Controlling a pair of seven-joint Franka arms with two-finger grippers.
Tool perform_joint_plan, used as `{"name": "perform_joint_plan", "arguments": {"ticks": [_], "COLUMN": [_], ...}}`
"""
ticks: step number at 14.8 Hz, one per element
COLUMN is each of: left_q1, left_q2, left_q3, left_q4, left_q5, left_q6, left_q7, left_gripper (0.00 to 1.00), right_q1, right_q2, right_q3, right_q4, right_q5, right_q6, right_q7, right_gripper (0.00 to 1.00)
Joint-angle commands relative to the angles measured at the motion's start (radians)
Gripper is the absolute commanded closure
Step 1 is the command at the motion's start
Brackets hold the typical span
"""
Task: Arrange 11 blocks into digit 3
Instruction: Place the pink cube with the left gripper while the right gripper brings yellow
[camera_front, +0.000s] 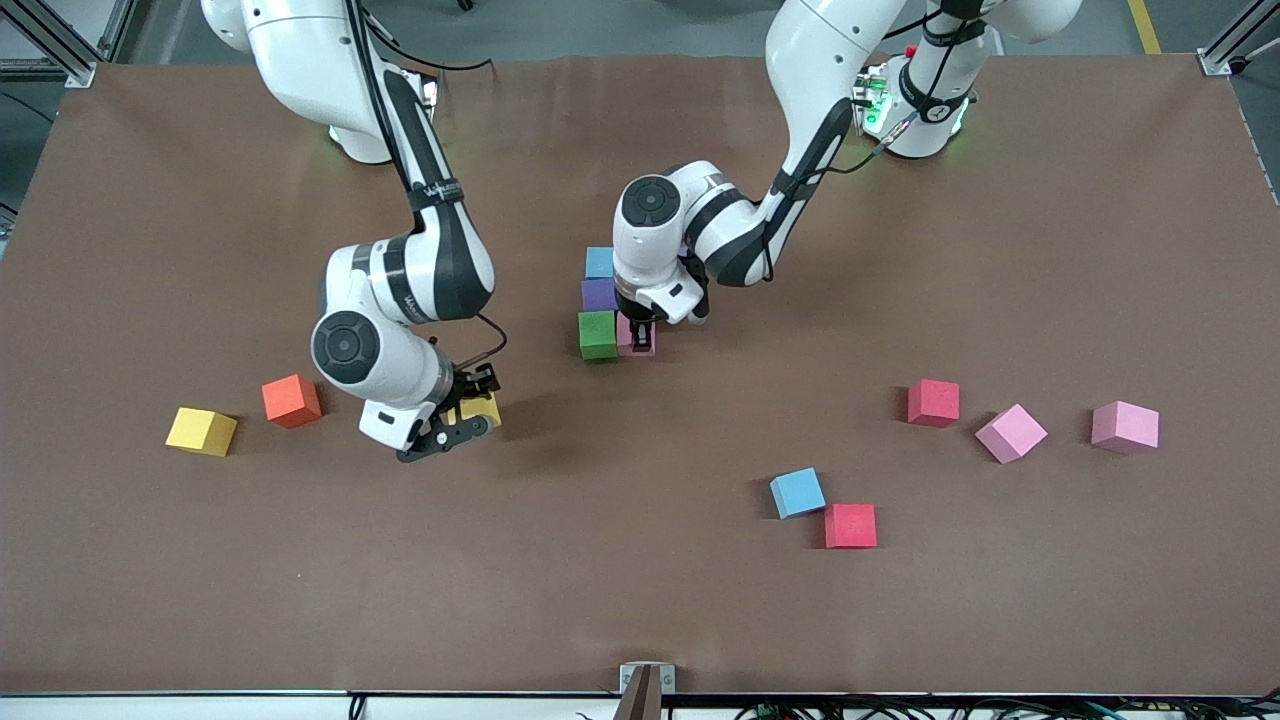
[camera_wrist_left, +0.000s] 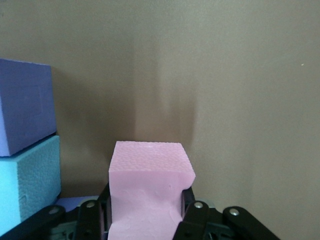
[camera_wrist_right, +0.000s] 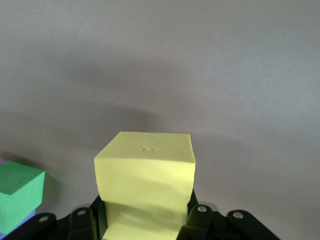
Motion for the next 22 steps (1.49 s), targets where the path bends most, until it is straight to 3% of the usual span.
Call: {"name": "perform_joint_plan", "arguments": {"ticks": [1, 15, 16, 18, 19, 20, 22], "left_q1": [-0.012, -0.015, -0.014, -0.012, -0.011, -0.012, -0.009], "left_q2": [-0.023, -0.001, 0.0, 0.003, 0.003, 0.003, -0.006], "left_q3": [0.01, 0.01, 0.01, 0.01, 0.01, 0.012, 0.012], "left_q4": [-0.026, 0.008, 0.008, 0.011, 0.016, 0.017, 0.017], "left_q5": [0.018, 0.021, 0.021, 0.021, 0.021, 0.021, 0.021], "left_q6": [-0.029, -0.026, -0.026, -0.025, -0.025, -0.025, -0.025], "left_q7": [-0.026, -0.033, -0.033, -0.033, -0.029, -0.026, -0.025], "left_gripper": [0.92, 0.9, 0.81, 0.53, 0.22, 0.0, 0.0], "right_q1": [0.036, 0.077, 0.077, 0.077, 0.077, 0.077, 0.077], "right_q2": [0.007, 0.055, 0.056, 0.055, 0.055, 0.055, 0.055], "right_q3": [-0.002, 0.047, 0.047, 0.047, 0.047, 0.047, 0.047], "right_q4": [0.002, 0.037, 0.035, 0.035, 0.037, 0.037, 0.035], "right_q5": [0.009, 0.012, 0.012, 0.012, 0.012, 0.012, 0.012], "right_q6": [0.002, 0.023, 0.023, 0.023, 0.023, 0.023, 0.023], "right_q7": [0.07, 0.203, 0.203, 0.203, 0.203, 0.203, 0.203], "right_gripper": [0.8, 0.79, 0.79, 0.79, 0.79, 0.79, 0.79]}}
